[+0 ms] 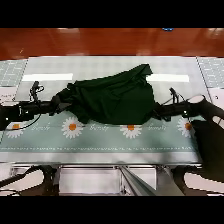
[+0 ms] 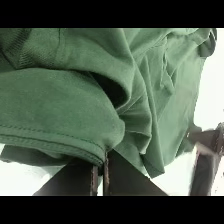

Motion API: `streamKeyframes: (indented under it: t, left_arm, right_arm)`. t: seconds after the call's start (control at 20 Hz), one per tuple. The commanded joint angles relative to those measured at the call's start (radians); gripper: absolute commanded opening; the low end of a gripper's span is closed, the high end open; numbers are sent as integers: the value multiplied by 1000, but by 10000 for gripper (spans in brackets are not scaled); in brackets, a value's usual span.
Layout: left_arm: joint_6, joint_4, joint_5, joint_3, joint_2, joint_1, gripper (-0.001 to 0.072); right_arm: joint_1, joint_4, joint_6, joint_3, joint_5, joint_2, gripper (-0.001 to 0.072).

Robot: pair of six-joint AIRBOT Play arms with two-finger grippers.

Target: Fold the shirts.

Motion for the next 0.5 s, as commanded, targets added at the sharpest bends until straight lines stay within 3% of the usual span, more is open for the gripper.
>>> streamKeyframes:
  t: [0.0, 0.1, 0.2, 0.45]
  left_arm:
    - [0, 0, -32, 24, 3, 14, 21]
    - [-34, 0, -103, 102, 9, 56, 21]
    - [-162, -1, -115, 214, 34, 83, 22]
    - [-299, 3, -163, 624, 128, 82, 21]
  right_arm:
    - [71, -18, -7, 161, 63, -12, 25]
    - [69, -139, 80, 304, 109, 31, 25]
    - [50, -298, 226, 497, 142, 74, 25]
    - [48, -417, 271, 959, 322, 147, 24]
